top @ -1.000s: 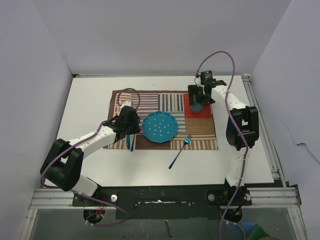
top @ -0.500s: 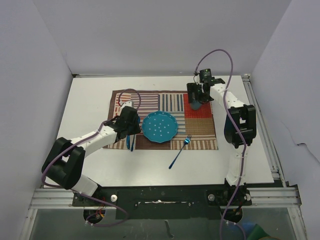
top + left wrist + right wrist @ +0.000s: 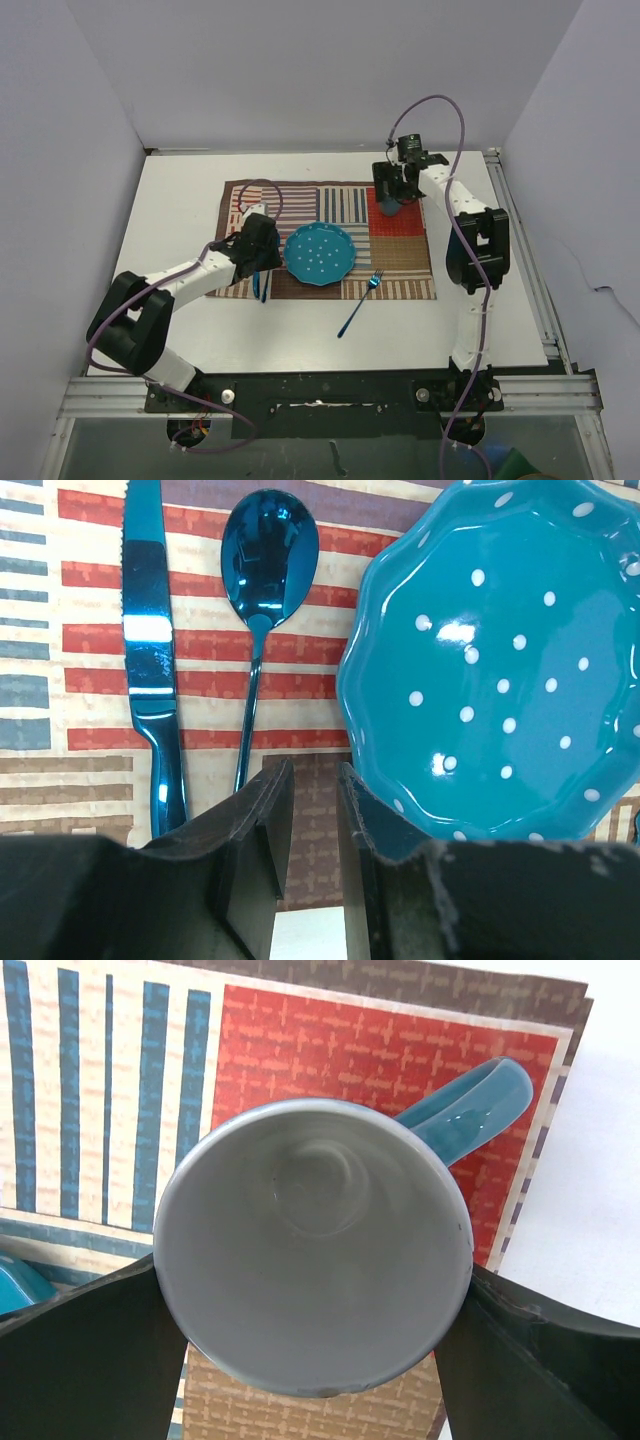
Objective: Set the dinner table for one person
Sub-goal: Adjust the cup on the napkin.
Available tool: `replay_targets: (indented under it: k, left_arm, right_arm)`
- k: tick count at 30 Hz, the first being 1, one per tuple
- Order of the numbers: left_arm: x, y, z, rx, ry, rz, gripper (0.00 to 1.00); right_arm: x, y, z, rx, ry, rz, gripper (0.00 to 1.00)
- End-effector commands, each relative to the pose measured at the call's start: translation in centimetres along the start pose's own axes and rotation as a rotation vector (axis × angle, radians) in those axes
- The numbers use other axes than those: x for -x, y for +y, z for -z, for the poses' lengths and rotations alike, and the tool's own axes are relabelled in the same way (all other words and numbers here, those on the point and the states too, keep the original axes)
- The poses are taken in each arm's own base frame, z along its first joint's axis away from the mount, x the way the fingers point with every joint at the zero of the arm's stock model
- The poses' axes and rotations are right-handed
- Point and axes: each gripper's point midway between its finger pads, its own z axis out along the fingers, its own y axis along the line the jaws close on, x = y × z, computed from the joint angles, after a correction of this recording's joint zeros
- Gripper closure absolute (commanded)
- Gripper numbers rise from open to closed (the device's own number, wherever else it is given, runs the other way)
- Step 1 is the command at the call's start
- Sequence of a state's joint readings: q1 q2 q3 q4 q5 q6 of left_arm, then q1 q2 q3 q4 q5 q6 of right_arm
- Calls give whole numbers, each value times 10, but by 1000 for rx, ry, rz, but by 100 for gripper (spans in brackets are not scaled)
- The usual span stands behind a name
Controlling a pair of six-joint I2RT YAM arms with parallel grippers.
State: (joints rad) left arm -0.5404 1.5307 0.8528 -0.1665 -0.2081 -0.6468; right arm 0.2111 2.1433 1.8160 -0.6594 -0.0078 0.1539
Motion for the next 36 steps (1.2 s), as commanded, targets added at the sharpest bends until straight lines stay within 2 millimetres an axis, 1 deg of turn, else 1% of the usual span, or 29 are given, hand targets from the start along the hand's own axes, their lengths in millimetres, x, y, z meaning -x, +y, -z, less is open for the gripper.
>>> replay_targets:
  k: [1, 4, 7, 10, 13, 17, 18, 21, 22, 23, 24, 25, 26, 28, 30, 36]
  left_arm:
    - [12, -11, -3, -38, -40, 17, 76]
    - [12, -12, -4, -41, -38, 17, 76]
    - [11, -12, -4, -41, -36, 17, 76]
    - [11, -12, -4, -41, -38, 17, 76]
    - [12, -13, -2, -43, -40, 16, 77]
    - [15, -14, 1, -46, -49, 18, 76]
    - [15, -15, 2, -47, -50, 18, 76]
    - [16, -15, 4, -49, -53, 18, 77]
    - [16, -14, 4, -47, -54, 17, 77]
    - [17, -14, 4, -46, -56, 18, 76]
    - [17, -14, 5, -44, -55, 17, 77]
    - [17, -14, 5, -44, -55, 18, 77]
    - [17, -14, 5, -43, -54, 17, 76]
    - [17, -14, 6, -44, -53, 17, 76]
    - [20, -15, 8, -45, -55, 15, 76]
    - [27, -19, 10, -47, -68, 8, 76]
  right_arm:
    - [57, 7, 24, 14, -160, 26, 100]
    - [60, 9, 22, 22, -145, 30, 100]
    - [49, 10, 14, 25, -96, 34, 100]
    - [40, 10, 9, 33, -77, 28, 91]
    - [34, 9, 8, 30, -65, 24, 90]
    - [31, 11, 9, 37, -59, 20, 91]
    - [29, 11, 8, 41, -52, 19, 90]
    - [25, 12, 6, 48, -37, 20, 82]
    - [22, 13, 5, 53, -29, 20, 80]
    - [21, 13, 4, 54, -24, 20, 67]
    - [19, 14, 3, 57, -17, 21, 50]
    - [17, 14, 3, 58, -14, 22, 41]
    - [15, 14, 2, 59, -10, 22, 34]
    - [16, 14, 4, 59, -18, 22, 28]
    - [20, 13, 9, 54, -34, 21, 26]
    - [39, 14, 37, 51, -101, 25, 16]
